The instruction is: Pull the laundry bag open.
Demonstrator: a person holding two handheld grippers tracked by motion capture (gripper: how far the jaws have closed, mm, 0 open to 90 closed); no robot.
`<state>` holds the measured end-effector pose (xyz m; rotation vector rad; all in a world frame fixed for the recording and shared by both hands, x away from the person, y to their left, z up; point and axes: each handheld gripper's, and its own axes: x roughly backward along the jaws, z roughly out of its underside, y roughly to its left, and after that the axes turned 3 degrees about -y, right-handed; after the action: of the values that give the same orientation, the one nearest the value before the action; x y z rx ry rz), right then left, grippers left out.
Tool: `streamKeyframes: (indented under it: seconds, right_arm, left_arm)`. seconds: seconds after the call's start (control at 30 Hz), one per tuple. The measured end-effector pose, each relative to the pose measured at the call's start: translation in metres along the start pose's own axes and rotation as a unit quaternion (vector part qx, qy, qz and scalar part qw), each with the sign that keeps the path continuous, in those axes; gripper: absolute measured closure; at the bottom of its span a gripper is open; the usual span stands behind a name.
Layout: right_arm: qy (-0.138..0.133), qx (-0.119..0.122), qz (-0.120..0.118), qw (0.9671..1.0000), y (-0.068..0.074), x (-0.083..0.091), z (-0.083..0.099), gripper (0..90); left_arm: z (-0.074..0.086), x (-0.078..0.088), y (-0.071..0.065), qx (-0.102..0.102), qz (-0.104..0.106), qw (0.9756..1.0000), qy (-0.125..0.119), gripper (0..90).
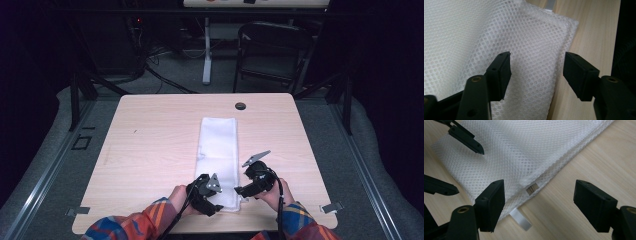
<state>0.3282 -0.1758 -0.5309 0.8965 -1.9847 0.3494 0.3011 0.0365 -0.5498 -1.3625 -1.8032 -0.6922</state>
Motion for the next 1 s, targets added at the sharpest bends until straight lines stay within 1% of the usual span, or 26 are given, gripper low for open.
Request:
streamKeyframes:
  seconds: [0.03,0.07,0.17,0.23,0.27,0.37,0.4,0.43,0.47,0.5,0.57,0.6,0.63,0.7,0.73,0.8,0.83,0.87,1.0]
  right_arm:
    - [0.0,0.0,0.0,1.0,0.0,0.0,0.0,27.3]
    - [0.002,0.0,-0.001,1.0,0.0,0.0,0.001,28.0]
    - [0.002,0.001,-0.001,1.0,0.0,-0.002,0.001,29.2]
    - [0.002,0.001,-0.004,1.0,0.001,-0.002,0.001,30.5]
    - [0.006,0.006,-0.001,1.0,0.001,-0.002,0.001,30.8]
    - [0.008,0.007,-0.001,0.9999,0.001,-0.003,0.001,32.8]
    - [0.008,0.007,-0.001,0.9999,0.001,-0.003,0.001,33.2]
    - [0.009,0.006,-0.002,0.9999,0.001,-0.003,0.001,34.4]
    - [0.009,0.006,-0.002,0.9999,0.001,-0.003,0.001,34.4]
    - [0.01,0.007,-0.002,0.9999,0.001,-0.003,0.001,35.1]
    - [0.01,0.007,-0.001,0.9999,0.001,-0.003,0.001,35.5]
    - [0.009,0.007,0.001,0.9999,0.001,-0.003,0.001,36.6]
    - [0.009,0.007,0.001,0.9999,0.001,-0.003,0.001,36.6]
    - [0.008,0.007,0.001,0.9999,0.001,-0.003,0.001,40.0]
    - [0.008,0.007,0.001,0.9999,0.001,-0.003,0.001,40.0]
    - [0.002,0.006,-0.003,1.0,0.002,-0.004,0.001,45.1]
    - [0.005,0.01,-0.003,0.9999,0.002,-0.003,0.001,47.4]
    - [0.008,0.014,0.001,0.9999,0.002,-0.003,0.0,51.3]
    - [0.008,0.023,0.001,0.9997,0.004,-0.003,0.001,66.2]
  left_arm:
    - [0.0,-0.001,0.0,-0.002,0.001,1.0,0.002,42.8]
    - [0.0,-0.003,0.0,-0.004,0.0,1.0,0.006,47.3]
    - [0.001,-0.005,-0.001,-0.007,0.001,0.9999,0.013,52.0]
    - [0.002,-0.008,-0.001,-0.013,-0.003,0.9997,0.021,53.5]
    - [0.002,-0.008,-0.001,-0.015,-0.003,0.9997,0.021,54.0]
    - [0.002,-0.008,-0.001,-0.016,-0.005,0.9996,0.021,58.6]
    - [0.002,-0.008,-0.001,-0.018,-0.008,0.9996,0.02,58.6]
    - [0.003,-0.008,0.0,-0.015,-0.008,0.9997,0.017,62.8]
    - [0.003,-0.008,0.001,-0.016,-0.007,0.9997,0.018,62.8]
    - [0.003,-0.008,0.002,-0.014,-0.009,0.9997,0.016,66.8]
    - [0.003,-0.008,0.003,-0.011,-0.008,0.9998,0.015,67.2]
    - [0.004,-0.008,0.004,-0.001,-0.018,0.9998,0.011,72.9]
    - [0.004,-0.008,0.004,-0.001,-0.018,0.9998,0.011,75.0]
    - [0.004,-0.008,0.005,0.0,-0.023,0.9997,0.011,78.9]
    - [0.004,-0.008,0.005,0.0,-0.026,0.9996,0.012,78.9]
    - [0.004,-0.008,0.006,0.007,-0.026,0.9996,0.012,81.2]
    - [0.004,-0.008,0.006,0.01,-0.026,0.9995,0.012,82.6]
    - [0.004,-0.007,0.008,0.015,-0.023,0.9996,0.01,83.3]
    - [0.004,-0.006,0.009,0.026,-0.019,0.9995,0.001,84.7]
